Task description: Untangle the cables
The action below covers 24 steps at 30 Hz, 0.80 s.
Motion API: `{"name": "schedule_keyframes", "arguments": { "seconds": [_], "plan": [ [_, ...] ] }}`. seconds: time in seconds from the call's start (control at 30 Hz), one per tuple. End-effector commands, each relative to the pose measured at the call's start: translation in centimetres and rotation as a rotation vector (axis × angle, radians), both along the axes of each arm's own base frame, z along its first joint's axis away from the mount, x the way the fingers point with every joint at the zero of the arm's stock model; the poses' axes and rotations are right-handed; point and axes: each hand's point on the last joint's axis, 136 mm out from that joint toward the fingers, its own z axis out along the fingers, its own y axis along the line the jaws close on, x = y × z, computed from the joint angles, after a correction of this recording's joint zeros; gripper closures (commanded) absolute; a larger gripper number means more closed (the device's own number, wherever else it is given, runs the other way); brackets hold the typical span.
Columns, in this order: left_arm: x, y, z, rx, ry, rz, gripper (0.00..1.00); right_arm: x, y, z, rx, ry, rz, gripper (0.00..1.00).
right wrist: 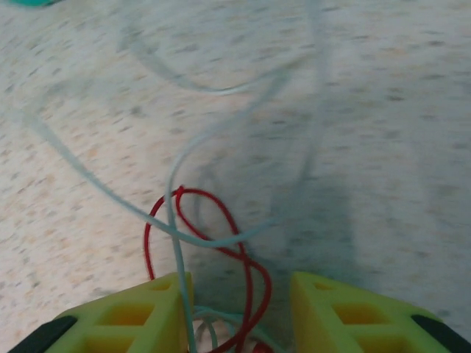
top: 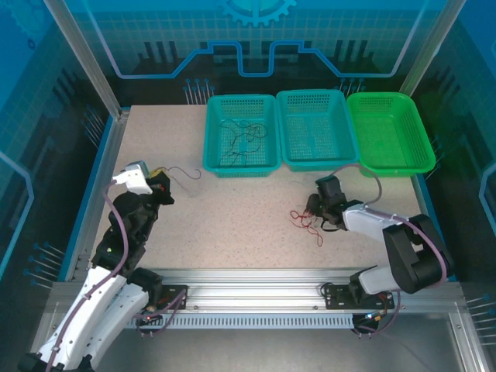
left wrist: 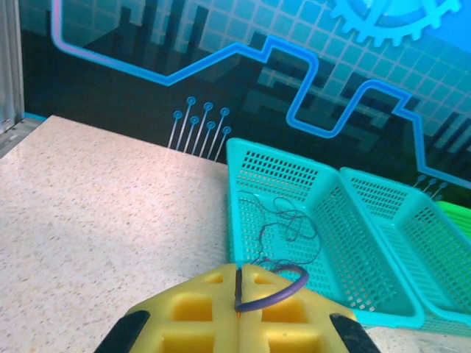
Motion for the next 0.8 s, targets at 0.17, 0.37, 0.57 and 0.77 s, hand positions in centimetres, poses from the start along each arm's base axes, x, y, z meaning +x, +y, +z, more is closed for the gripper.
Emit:
{"name": "schedule_keyframes", "arguments": {
  "seconds": [0.17,0.37,0.57,0.77],
  "plan": [
    [0.3,-0.7,1.2,-0.055,-0.023,-0.05,1.0,0.1,1.6,4.0,0.223,-0.107,0.099,0.49],
    [1.1,-2.6,4.1,-0.05,-0.085,-0.151,1.0,-0.3,4.3,10.1,0.277,-0.231,0.247,0.26],
    [1.5,-6.9,9.7,-0.085,-0.186,-0.391,1.0,-1.2,4.6,16.8,0.315,-0.4,0.286,0.12],
    [5.0,-10.6,14.6,-0.119,-0.272,-0.547,1.0,-2.7,6.8,22.4,0.392,-0.523,0.417,0.09]
  ]
}}
